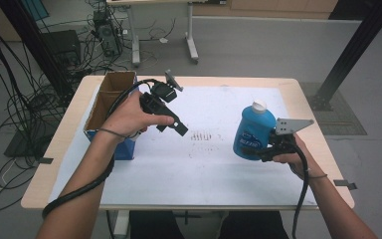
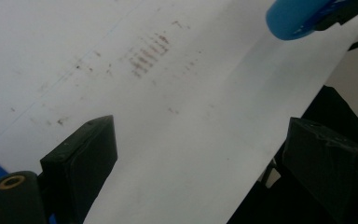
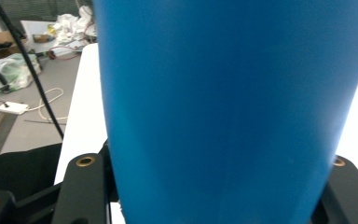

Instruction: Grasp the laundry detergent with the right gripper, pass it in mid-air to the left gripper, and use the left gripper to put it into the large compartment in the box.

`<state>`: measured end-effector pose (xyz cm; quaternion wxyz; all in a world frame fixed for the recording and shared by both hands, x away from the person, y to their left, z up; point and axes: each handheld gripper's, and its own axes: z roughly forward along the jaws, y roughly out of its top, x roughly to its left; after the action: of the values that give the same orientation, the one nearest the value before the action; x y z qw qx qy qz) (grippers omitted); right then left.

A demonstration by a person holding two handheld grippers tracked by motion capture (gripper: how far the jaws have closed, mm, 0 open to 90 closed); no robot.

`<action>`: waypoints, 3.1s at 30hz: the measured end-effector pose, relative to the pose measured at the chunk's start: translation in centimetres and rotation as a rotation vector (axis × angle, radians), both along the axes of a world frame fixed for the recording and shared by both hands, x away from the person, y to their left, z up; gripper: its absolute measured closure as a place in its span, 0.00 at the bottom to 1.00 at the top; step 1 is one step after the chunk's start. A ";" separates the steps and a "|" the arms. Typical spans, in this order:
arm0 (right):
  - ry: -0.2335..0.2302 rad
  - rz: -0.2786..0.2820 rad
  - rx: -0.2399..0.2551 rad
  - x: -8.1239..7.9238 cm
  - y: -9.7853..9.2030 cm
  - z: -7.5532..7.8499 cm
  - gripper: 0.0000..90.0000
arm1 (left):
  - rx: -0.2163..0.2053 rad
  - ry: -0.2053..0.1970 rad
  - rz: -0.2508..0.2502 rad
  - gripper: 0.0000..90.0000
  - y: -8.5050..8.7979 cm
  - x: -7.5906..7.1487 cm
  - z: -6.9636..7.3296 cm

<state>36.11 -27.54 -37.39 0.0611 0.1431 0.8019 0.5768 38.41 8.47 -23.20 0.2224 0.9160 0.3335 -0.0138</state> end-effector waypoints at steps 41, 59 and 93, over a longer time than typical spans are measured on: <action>0.008 0.277 -0.039 0.4 5.1 2.7 0.45 | 0.099 -0.036 -0.369 0.12 -2.8 -2.1 5.3; -0.006 0.327 -0.057 0.2 6.8 3.6 0.45 | 0.140 -0.062 -0.441 0.12 -4.6 -2.5 6.3; -0.034 0.387 -0.076 -0.1 9.6 4.5 0.45 | 0.161 -0.093 -0.554 0.11 -8.0 -3.5 7.1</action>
<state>36.02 -17.95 -32.92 -0.0321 -0.0257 0.8347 0.5492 34.88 0.49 -16.08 0.1518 0.9866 0.0601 -0.0053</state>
